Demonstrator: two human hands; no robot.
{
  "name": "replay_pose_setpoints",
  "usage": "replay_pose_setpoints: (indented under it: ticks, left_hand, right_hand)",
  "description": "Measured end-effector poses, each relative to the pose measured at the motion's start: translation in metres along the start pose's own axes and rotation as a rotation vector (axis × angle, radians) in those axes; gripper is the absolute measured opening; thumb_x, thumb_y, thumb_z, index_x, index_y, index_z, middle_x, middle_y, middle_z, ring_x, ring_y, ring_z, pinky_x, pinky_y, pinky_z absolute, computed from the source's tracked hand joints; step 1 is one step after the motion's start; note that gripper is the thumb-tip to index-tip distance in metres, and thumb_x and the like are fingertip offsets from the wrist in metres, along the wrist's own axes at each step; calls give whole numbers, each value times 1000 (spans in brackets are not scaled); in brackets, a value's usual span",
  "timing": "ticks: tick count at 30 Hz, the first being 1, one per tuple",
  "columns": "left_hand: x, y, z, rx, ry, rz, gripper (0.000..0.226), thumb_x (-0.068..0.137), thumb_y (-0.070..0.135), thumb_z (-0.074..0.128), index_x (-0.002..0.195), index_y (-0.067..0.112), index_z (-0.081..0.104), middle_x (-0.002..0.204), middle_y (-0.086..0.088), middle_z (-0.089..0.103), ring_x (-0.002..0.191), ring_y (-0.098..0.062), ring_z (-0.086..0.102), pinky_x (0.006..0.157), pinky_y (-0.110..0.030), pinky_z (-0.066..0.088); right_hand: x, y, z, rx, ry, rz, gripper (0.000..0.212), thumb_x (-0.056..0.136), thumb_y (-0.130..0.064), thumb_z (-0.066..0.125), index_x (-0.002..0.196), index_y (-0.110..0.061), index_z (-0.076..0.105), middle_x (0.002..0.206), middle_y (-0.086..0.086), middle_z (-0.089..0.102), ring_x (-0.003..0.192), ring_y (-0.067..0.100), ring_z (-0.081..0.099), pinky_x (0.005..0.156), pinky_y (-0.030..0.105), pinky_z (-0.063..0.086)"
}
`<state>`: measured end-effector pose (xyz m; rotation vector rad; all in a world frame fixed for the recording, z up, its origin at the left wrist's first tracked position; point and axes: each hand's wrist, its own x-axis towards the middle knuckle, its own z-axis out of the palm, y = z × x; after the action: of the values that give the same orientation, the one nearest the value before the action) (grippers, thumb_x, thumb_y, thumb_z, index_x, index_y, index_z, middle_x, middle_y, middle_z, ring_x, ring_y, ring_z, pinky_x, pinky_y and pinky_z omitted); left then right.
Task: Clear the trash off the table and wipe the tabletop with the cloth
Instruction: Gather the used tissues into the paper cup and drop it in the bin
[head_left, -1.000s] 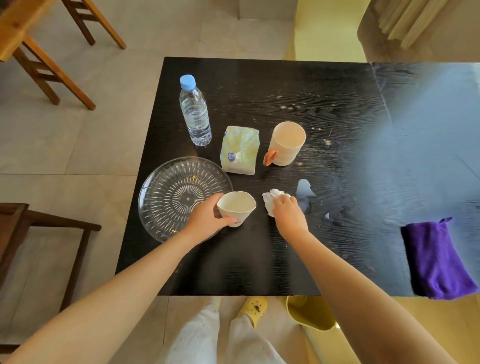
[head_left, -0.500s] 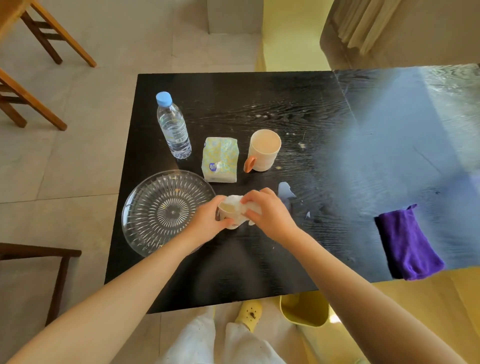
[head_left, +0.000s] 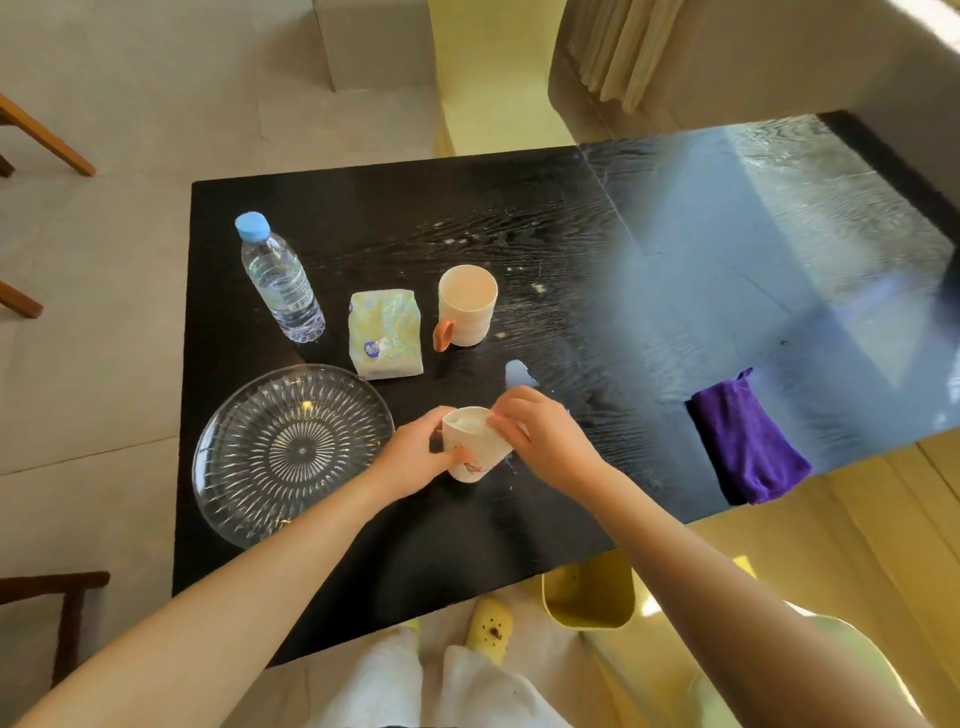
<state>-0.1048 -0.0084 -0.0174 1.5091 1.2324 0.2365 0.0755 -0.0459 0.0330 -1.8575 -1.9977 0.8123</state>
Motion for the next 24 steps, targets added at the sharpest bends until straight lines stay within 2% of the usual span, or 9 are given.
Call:
replay_pose_setpoints:
  ticks: [1, 3, 7, 9, 12, 14, 17, 21, 24]
  left_hand:
    - [1, 2, 1, -2, -1, -1, 48, 84, 17, 67, 129, 22, 48, 130, -3, 59, 123, -20, 54, 103, -45, 46]
    - [3, 7, 5, 5, -18, 10, 47, 85, 15, 66, 128, 20, 49, 129, -3, 59, 121, -19, 54, 102, -40, 46]
    - [6, 21, 20, 62, -104, 87, 44, 85, 18, 67, 126, 21, 51, 125, -1, 61, 115, -17, 57, 93, -31, 48]
    - [8, 27, 32, 92, -151, 120, 43, 85, 20, 67, 125, 21, 51, 124, 0, 61, 113, -15, 57, 88, -27, 48]
    - [8, 33, 60, 122, -240, 147, 44, 85, 21, 67, 126, 21, 51, 121, 3, 61, 105, -7, 56, 76, -12, 46]
    - [3, 38, 83, 131, -301, 173, 45, 83, 21, 69, 126, 21, 53, 120, 2, 63, 100, -5, 56, 68, -9, 45]
    - [-9, 44, 121, 169, -363, 219, 47, 83, 24, 69, 127, 20, 53, 123, 1, 63, 105, -9, 58, 75, -14, 49]
    - [-28, 44, 168, 209, -391, 215, 44, 87, 29, 64, 129, 21, 52, 126, -2, 62, 113, -14, 58, 89, -24, 48]
    - [-36, 31, 197, 326, -359, 196, 44, 92, 30, 55, 135, 21, 47, 137, -1, 54, 126, -17, 50, 103, -33, 42]
  right_hand:
    - [-6, 3, -1, -42, 21, -15, 30, 96, -27, 49, 110, -9, 68, 124, 4, 57, 117, 20, 48, 103, 36, 41]
    - [-16, 10, -3, -141, 75, -37, 28, 92, -30, 55, 112, -16, 69, 129, 0, 53, 123, 22, 38, 105, 39, 31]
    - [-39, 18, -2, -147, 28, 72, 28, 90, -20, 59, 114, -10, 67, 120, 7, 56, 110, 25, 46, 99, 39, 43]
    - [-54, 20, 0, -113, 71, 145, 27, 91, -16, 57, 117, -11, 65, 120, 7, 59, 109, 24, 49, 97, 35, 45]
    - [-84, 29, 0, -62, 133, 310, 28, 93, -18, 55, 120, -14, 62, 122, 2, 60, 112, 18, 50, 93, 28, 46]
    - [-108, 39, -1, -56, 130, 405, 26, 93, -20, 55, 116, -13, 64, 120, 2, 62, 110, 17, 53, 90, 27, 46]
    - [-148, 57, -1, -25, 164, 497, 20, 90, -20, 58, 106, -13, 68, 111, 2, 65, 102, 18, 56, 87, 32, 51]
    - [-197, 84, 0, 37, 214, 569, 14, 88, -18, 61, 98, -10, 68, 103, 3, 64, 89, 15, 53, 70, 17, 45]
    - [-231, 110, 7, 98, 258, 629, 11, 88, -16, 62, 95, -9, 67, 98, 2, 62, 91, 16, 56, 75, 24, 51]
